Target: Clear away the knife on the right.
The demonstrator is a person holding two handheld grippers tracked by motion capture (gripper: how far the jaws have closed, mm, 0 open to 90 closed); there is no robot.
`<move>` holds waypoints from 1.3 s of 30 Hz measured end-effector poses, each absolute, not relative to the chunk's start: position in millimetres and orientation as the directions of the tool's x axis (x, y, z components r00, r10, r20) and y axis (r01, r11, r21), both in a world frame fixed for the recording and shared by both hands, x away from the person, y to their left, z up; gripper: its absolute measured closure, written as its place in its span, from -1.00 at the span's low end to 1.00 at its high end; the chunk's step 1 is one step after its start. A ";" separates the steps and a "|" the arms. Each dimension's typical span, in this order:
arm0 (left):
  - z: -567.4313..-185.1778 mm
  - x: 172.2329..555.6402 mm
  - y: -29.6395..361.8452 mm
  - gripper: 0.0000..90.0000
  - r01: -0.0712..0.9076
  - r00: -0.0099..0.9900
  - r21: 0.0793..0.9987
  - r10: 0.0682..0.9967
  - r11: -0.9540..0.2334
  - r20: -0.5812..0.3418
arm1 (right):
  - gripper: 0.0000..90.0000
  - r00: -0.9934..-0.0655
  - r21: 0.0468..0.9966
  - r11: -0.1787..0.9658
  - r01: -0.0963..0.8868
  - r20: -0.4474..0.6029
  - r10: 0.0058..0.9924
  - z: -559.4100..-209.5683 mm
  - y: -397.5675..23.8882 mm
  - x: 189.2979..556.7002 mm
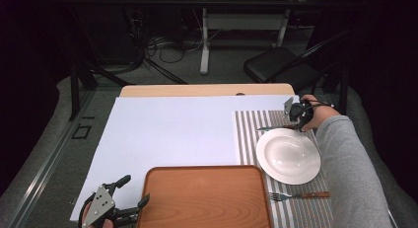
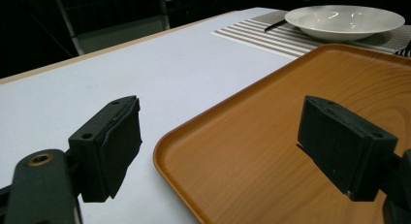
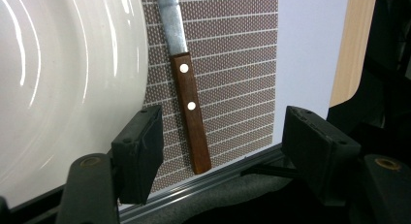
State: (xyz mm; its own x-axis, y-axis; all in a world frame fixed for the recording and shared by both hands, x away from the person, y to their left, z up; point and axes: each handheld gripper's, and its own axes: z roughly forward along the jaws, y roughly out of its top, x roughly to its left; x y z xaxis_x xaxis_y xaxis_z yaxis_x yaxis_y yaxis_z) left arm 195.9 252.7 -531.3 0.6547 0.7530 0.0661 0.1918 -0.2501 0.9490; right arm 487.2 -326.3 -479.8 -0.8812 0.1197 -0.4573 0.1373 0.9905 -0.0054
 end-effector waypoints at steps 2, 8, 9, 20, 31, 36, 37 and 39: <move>-531.3 196.1 252.8 -0.65 0.191 0.655 0.949 0.753 -0.251 0.067 | -0.27 -0.876 0.005 0.991 0.130 -0.467 0.117 -481.2 -326.8 488.0; -531.7 195.9 253.0 -0.65 0.195 0.651 0.949 0.756 -0.247 0.063 | -0.06 -0.892 -0.034 0.987 0.158 -0.433 0.128 -480.4 -327.7 492.3; -531.8 196.0 253.1 -0.65 0.196 0.650 0.949 0.757 -0.247 0.063 | -0.02 -0.897 -0.046 0.988 0.150 -0.427 0.116 -480.2 -328.1 492.7; -532.4 196.2 253.3 -0.65 0.201 0.639 0.949 0.767 -0.242 0.060 | 0.09 -0.909 -0.038 0.992 0.121 -0.407 0.096 -488.4 -332.8 496.0; -533.2 196.5 256.0 -0.65 0.212 0.628 0.949 0.776 -0.231 0.048 | 0.32 -0.901 0.041 0.996 0.080 -0.424 0.090 -509.1 -327.8 502.7; -533.3 196.6 257.3 -0.65 0.214 0.627 0.950 0.778 -0.226 0.044 | 0.32 -0.932 -0.083 0.992 0.099 -0.357 0.063 -502.2 -324.8 504.4; -533.4 196.7 257.4 -0.65 0.215 0.627 0.950 0.778 -0.225 0.043 | 0.32 -0.924 -0.031 0.993 0.114 -0.372 0.095 -507.1 -326.7 502.5; -533.6 196.9 257.2 -0.65 0.217 0.627 0.950 0.778 -0.223 0.040 | 0.34 -0.918 0.006 0.994 0.107 -0.384 0.101 -511.7 -327.6 502.3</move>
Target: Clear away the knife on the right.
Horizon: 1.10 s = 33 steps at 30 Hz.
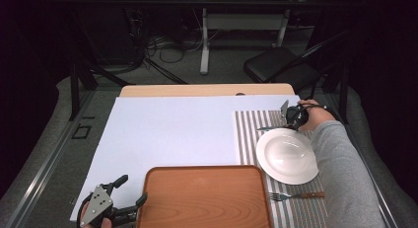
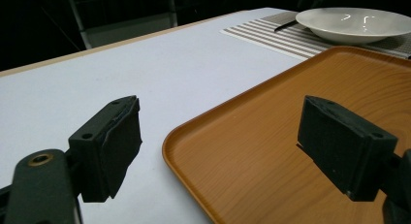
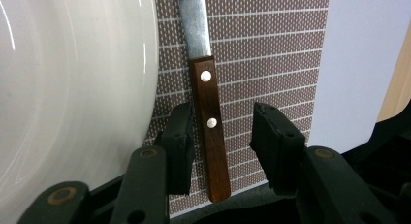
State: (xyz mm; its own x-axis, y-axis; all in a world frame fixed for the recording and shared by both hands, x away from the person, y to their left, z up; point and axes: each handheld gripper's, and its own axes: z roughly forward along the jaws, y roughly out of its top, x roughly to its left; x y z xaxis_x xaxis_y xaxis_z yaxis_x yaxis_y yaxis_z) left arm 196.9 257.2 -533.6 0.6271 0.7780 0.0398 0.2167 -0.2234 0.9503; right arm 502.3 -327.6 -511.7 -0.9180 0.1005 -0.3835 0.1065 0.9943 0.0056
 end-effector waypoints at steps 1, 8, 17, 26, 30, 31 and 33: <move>-533.7 197.0 257.0 -0.65 0.217 0.628 0.950 0.777 -0.225 0.040 | 0.34 -0.921 -0.008 0.995 0.095 -0.381 0.085 -511.2 -327.0 503.4; -533.8 196.9 257.1 -0.65 0.219 0.628 0.949 0.777 -0.228 0.042 | 0.34 -0.927 -0.040 0.996 0.086 -0.370 0.065 -515.4 -325.3 504.8; -534.5 197.2 256.3 -0.65 0.222 0.629 0.949 0.776 -0.225 0.037 | 0.38 -0.933 -0.044 0.996 0.082 -0.355 0.061 -523.4 -323.9 507.9; -534.2 196.8 256.0 -0.65 0.219 0.633 0.947 0.773 -0.234 0.045 | 0.35 -0.931 -0.062 0.996 0.072 -0.362 0.045 -526.1 -321.8 509.9; -534.2 196.7 255.6 -0.65 0.218 0.634 0.947 0.772 -0.234 0.044 | 0.36 -0.932 -0.066 0.995 0.069 -0.361 0.041 -526.0 -321.3 510.3; -534.2 196.8 255.6 -0.65 0.219 0.634 0.947 0.772 -0.233 0.044 | 0.37 -0.932 -0.066 0.995 0.070 -0.359 0.041 -526.1 -321.3 510.4; -534.1 196.8 255.8 -0.65 0.218 0.633 0.948 0.773 -0.233 0.044 | 0.40 -0.934 -0.066 0.995 0.071 -0.354 0.043 -526.4 -321.3 509.8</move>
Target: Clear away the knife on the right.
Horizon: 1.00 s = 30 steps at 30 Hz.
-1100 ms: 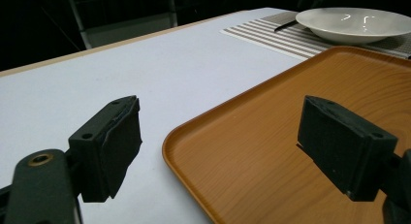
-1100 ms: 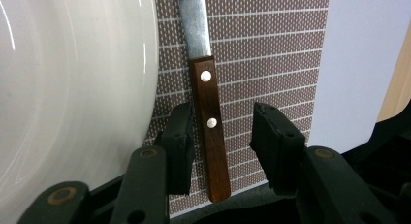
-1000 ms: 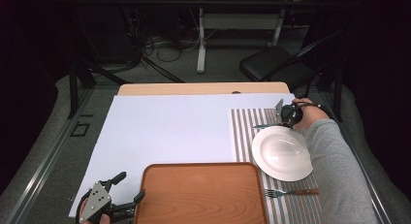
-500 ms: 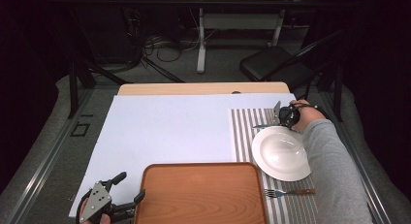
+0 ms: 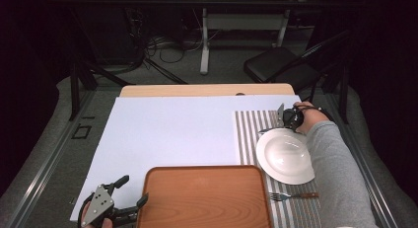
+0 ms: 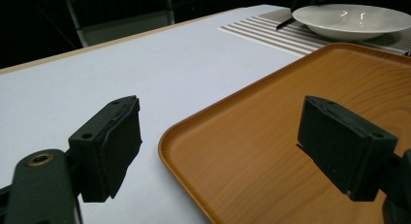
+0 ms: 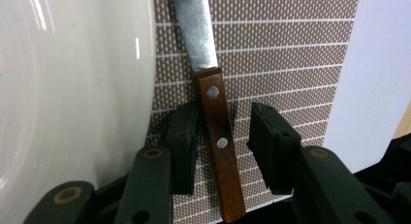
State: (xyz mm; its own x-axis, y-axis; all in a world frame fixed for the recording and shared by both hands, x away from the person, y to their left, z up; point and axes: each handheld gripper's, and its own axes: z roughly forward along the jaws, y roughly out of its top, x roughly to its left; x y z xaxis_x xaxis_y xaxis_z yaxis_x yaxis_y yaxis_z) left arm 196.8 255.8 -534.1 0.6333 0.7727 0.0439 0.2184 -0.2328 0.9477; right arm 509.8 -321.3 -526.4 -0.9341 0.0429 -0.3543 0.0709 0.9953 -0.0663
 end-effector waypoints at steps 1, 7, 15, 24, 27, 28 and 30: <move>-534.0 196.8 256.0 -0.65 0.219 0.633 0.947 0.773 -0.235 0.045 | 0.42 -0.934 -0.063 0.996 0.068 -0.355 0.042 -526.8 -321.3 509.7; -533.9 196.4 255.6 -0.65 0.217 0.637 0.947 0.770 -0.235 0.045 | 0.47 -0.931 -0.062 0.997 0.034 -0.366 0.009 -529.3 -319.2 510.0; -534.0 196.9 256.0 -0.65 0.218 0.633 0.947 0.773 -0.234 0.045 | 0.55 -0.941 -0.107 0.994 0.035 -0.339 -0.004 -526.6 -318.1 508.4; -533.9 196.5 256.0 -0.65 0.217 0.635 0.948 0.771 -0.233 0.044 | 0.62 -0.942 -0.100 0.995 0.024 -0.336 -0.011 -527.5 -318.3 508.2; -533.9 196.5 256.0 -0.65 0.216 0.634 0.948 0.772 -0.233 0.045 | 0.64 -0.942 -0.097 0.995 0.027 -0.336 -0.007 -527.8 -318.3 508.0; -534.0 196.6 256.0 -0.65 0.218 0.632 0.948 0.773 -0.232 0.044 | 0.65 -0.942 -0.097 0.995 0.028 -0.335 -0.006 -527.7 -318.4 508.0; -534.1 196.9 256.1 -0.65 0.217 0.634 0.948 0.772 -0.232 0.044 | 0.66 -0.943 -0.093 0.995 0.032 -0.333 -0.001 -527.5 -318.8 508.4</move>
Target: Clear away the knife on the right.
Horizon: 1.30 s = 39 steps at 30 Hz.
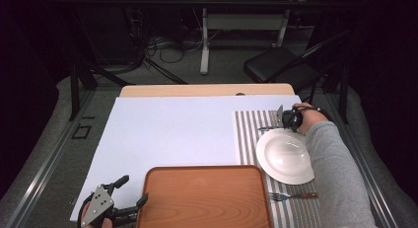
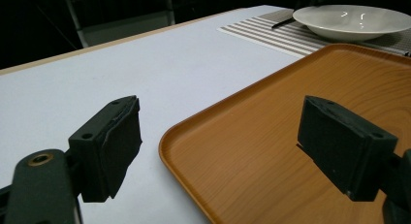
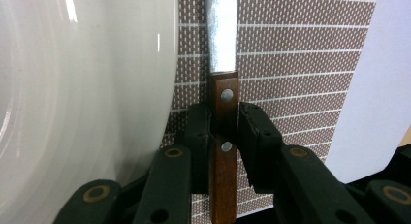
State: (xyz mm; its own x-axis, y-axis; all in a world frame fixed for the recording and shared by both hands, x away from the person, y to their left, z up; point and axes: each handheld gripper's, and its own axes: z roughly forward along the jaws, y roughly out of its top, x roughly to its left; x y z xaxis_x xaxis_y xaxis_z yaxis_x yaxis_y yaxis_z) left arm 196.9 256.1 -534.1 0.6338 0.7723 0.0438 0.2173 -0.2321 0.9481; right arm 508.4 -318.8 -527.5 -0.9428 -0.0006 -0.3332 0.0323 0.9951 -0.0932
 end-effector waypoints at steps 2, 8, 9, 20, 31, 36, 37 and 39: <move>-534.1 196.9 256.1 -0.65 0.217 0.634 0.948 0.772 -0.233 0.045 | 0.66 -0.943 -0.088 0.996 0.035 -0.333 0.003 -527.3 -319.6 508.4; -534.2 197.2 256.1 -0.65 0.218 0.634 0.947 0.772 -0.235 0.045 | 0.67 -0.939 -0.075 0.996 0.045 -0.342 0.017 -528.4 -320.2 506.6; -534.2 197.2 256.1 -0.65 0.219 0.634 0.947 0.772 -0.235 0.045 | 0.68 -0.938 -0.072 0.996 0.051 -0.346 0.023 -528.7 -319.9 506.2; -534.5 197.7 255.9 -0.65 0.219 0.637 0.948 0.770 -0.232 0.041 | 0.69 -0.936 -0.039 0.997 0.071 -0.349 0.053 -528.7 -322.1 506.2; -534.6 198.1 255.6 -0.65 0.221 0.635 0.947 0.771 -0.233 0.042 | 0.69 -0.933 -0.053 0.992 0.110 -0.350 0.085 -524.7 -322.7 506.3; -534.5 198.2 255.5 -0.65 0.219 0.636 0.947 0.771 -0.233 0.042 | 0.69 -0.940 -0.082 0.991 0.107 -0.333 0.074 -517.4 -323.4 506.6; -534.5 198.1 255.5 -0.65 0.220 0.636 0.947 0.770 -0.233 0.042 | 0.69 -0.937 -0.074 0.989 0.131 -0.336 0.099 -516.7 -324.2 504.3; -534.5 198.2 255.5 -0.65 0.220 0.636 0.947 0.771 -0.233 0.042 | 0.69 -0.908 0.137 0.987 0.084 -0.397 0.133 -530.1 -330.2 504.1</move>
